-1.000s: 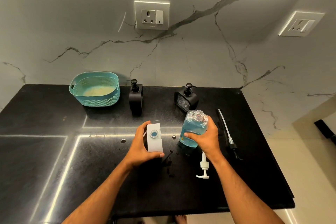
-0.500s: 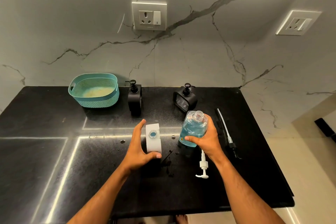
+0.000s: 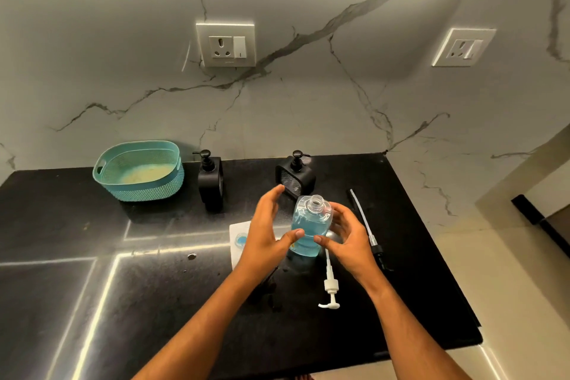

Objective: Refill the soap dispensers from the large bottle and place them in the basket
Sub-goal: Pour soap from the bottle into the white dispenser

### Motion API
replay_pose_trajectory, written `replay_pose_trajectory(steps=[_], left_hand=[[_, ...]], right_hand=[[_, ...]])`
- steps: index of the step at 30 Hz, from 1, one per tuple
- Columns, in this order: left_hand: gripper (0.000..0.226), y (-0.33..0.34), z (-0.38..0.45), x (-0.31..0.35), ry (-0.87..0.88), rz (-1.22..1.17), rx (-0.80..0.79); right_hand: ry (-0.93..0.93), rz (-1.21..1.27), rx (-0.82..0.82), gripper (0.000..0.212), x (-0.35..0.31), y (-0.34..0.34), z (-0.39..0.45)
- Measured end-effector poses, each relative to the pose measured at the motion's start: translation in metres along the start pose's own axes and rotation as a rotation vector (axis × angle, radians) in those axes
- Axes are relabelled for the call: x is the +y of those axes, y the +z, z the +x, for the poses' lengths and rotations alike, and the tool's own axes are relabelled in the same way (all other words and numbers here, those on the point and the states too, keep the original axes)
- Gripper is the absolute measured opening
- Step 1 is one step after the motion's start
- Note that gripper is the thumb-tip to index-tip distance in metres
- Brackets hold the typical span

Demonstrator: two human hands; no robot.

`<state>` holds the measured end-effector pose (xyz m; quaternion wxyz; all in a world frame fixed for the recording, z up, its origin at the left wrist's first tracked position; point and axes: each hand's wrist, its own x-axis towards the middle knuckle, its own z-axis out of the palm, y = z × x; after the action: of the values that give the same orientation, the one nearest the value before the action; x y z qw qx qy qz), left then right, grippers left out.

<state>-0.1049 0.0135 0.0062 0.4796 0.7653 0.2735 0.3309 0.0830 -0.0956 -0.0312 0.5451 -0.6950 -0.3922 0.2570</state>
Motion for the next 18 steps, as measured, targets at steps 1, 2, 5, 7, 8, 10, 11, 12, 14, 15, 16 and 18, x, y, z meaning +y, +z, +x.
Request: replay_pose_trajectory(steps=[1,2,5,7,8,10,11,12,14,15,16,18], left_hand=[[0.09,0.007,0.004,-0.004,-0.037,0.013,-0.025],[0.091,0.012,0.008,-0.008,-0.078,0.027,-0.046],[0.087,0.021,0.018,-0.018,-0.198,0.056,-0.105],[0.078,0.023,0.023,-0.022,-0.223,0.097,-0.131],[0.073,0.024,0.025,-0.023,-0.223,0.101,-0.139],[0.065,0.025,0.026,-0.024,-0.228,0.088,-0.143],[0.063,0.025,0.027,-0.024,-0.237,0.083,-0.14],[0.062,0.026,0.027,-0.024,-0.246,0.08,-0.132],[0.06,0.028,0.029,-0.024,-0.25,0.062,-0.106],[0.059,0.028,0.029,-0.024,-0.247,0.055,-0.096],[0.058,0.029,0.031,-0.023,-0.248,0.056,-0.093],[0.057,0.031,0.035,-0.021,-0.253,0.055,-0.084]], right_hand=[[0.0,-0.005,0.001,0.073,-0.002,0.0,0.0],[-0.002,-0.018,-0.001,0.072,-0.004,-0.001,0.0],[-0.009,-0.039,-0.009,0.071,-0.007,-0.001,0.002],[-0.009,-0.044,-0.004,0.071,-0.006,-0.002,0.002],[-0.006,-0.043,-0.003,0.071,-0.006,-0.002,0.003],[-0.007,-0.04,-0.002,0.07,-0.005,-0.002,0.003],[-0.009,-0.038,-0.001,0.069,-0.005,-0.002,0.003],[-0.01,-0.039,0.0,0.069,-0.005,-0.002,0.004],[-0.011,-0.034,-0.009,0.068,-0.006,-0.003,0.005],[-0.009,-0.033,-0.015,0.068,-0.007,-0.003,0.006],[-0.009,-0.034,-0.022,0.068,-0.007,-0.005,0.008],[-0.01,-0.03,-0.031,0.069,-0.008,-0.008,0.013]])
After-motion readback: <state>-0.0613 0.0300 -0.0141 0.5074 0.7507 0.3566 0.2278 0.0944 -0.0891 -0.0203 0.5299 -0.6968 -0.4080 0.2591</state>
